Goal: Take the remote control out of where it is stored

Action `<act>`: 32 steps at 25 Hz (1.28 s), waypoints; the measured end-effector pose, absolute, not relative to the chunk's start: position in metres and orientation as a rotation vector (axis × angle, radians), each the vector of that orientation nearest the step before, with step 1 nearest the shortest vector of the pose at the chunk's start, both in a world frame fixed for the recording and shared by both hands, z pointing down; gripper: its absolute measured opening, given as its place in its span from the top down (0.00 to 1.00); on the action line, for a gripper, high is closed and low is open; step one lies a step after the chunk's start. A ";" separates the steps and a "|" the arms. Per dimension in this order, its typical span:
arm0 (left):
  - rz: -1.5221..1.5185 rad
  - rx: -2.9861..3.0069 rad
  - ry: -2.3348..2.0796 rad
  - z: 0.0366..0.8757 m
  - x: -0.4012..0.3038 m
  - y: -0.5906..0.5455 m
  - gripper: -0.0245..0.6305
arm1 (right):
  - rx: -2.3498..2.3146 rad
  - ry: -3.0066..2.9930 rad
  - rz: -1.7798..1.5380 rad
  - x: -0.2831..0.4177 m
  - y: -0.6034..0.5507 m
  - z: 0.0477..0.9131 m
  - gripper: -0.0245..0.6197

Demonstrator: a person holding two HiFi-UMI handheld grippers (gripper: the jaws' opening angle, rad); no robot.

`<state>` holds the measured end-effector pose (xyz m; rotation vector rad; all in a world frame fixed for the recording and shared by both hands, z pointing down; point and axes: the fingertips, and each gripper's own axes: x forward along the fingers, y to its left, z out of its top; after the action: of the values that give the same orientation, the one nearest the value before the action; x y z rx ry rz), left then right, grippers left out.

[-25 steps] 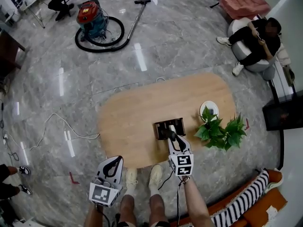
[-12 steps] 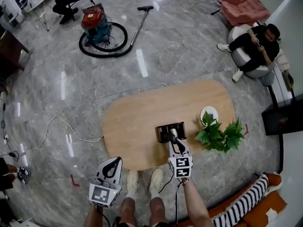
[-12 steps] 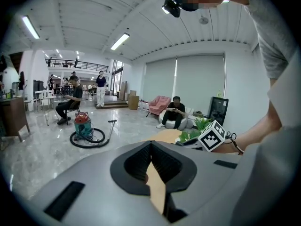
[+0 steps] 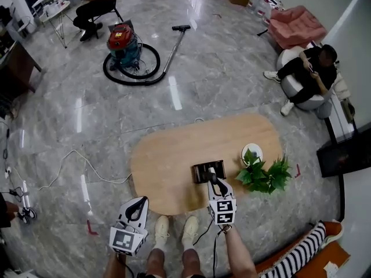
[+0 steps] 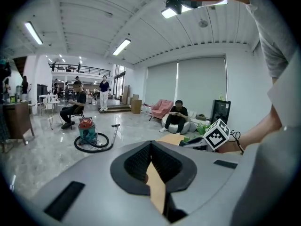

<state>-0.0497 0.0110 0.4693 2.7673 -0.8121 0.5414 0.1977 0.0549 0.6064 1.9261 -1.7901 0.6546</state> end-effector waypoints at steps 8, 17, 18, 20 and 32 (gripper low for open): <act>0.524 2.750 -0.889 0.447 -0.075 0.011 0.95 | 1.899 -1.853 0.564 0.178 0.037 0.563 0.80; 0.484 2.717 -1.033 0.433 -0.123 0.003 0.96 | 1.764 -1.961 0.423 0.129 0.002 0.546 0.80; 0.481 2.709 -1.046 0.434 -0.129 0.003 0.95 | 1.746 -1.971 0.422 0.122 -0.001 0.546 0.80; 0.485 2.695 -1.067 0.434 -0.141 0.002 0.95 | 1.715 -1.989 0.421 0.107 -0.008 0.548 0.80; 0.492 2.611 -1.156 0.467 -0.190 -0.004 0.95 | 1.565 -2.026 0.409 0.054 -0.034 0.589 0.80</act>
<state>-0.1896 -0.0040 0.4665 2.6111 -1.1560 0.4924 0.0542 -0.0343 0.5891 1.5650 -2.0263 0.4091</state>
